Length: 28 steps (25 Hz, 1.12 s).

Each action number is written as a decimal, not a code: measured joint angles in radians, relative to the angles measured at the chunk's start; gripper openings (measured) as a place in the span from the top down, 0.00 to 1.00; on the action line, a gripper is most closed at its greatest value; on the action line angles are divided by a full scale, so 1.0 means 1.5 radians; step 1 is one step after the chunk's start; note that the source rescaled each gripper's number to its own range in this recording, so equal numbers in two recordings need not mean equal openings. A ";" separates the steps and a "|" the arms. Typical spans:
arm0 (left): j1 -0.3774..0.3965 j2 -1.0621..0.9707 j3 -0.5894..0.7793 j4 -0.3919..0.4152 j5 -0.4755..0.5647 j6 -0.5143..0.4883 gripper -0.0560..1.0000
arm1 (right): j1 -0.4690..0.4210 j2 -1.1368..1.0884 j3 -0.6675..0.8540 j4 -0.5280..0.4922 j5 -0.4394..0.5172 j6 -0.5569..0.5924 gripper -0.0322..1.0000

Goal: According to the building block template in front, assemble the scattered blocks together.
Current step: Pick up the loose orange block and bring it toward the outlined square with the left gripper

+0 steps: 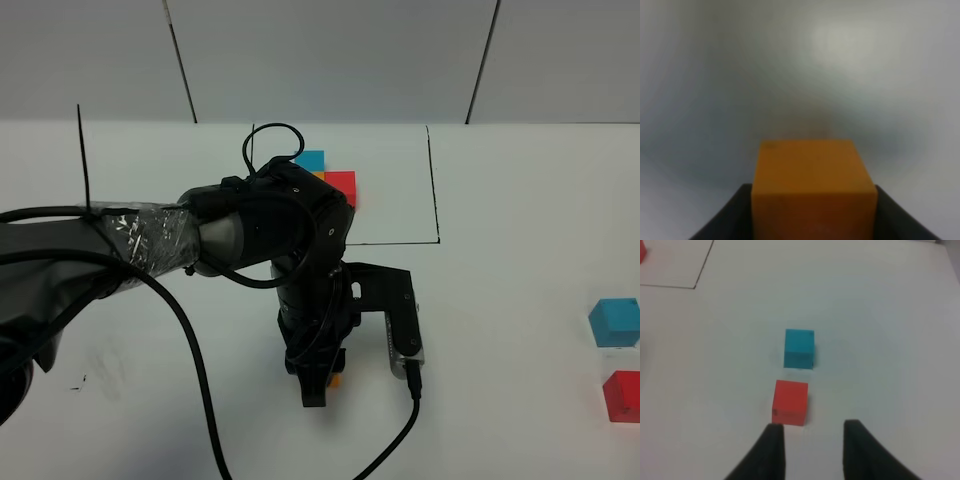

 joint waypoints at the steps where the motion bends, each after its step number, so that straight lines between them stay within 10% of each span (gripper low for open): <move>1: 0.000 0.001 0.000 -0.004 -0.004 0.001 0.94 | 0.000 0.000 0.000 0.000 0.000 0.000 0.96; 23: 0.000 0.030 -0.001 -0.019 -0.014 0.005 0.94 | 0.000 0.000 0.000 0.000 0.000 -0.001 0.96; 28: 0.000 0.030 -0.001 -0.019 -0.012 0.005 0.62 | 0.000 0.000 0.000 0.000 0.000 -0.001 0.96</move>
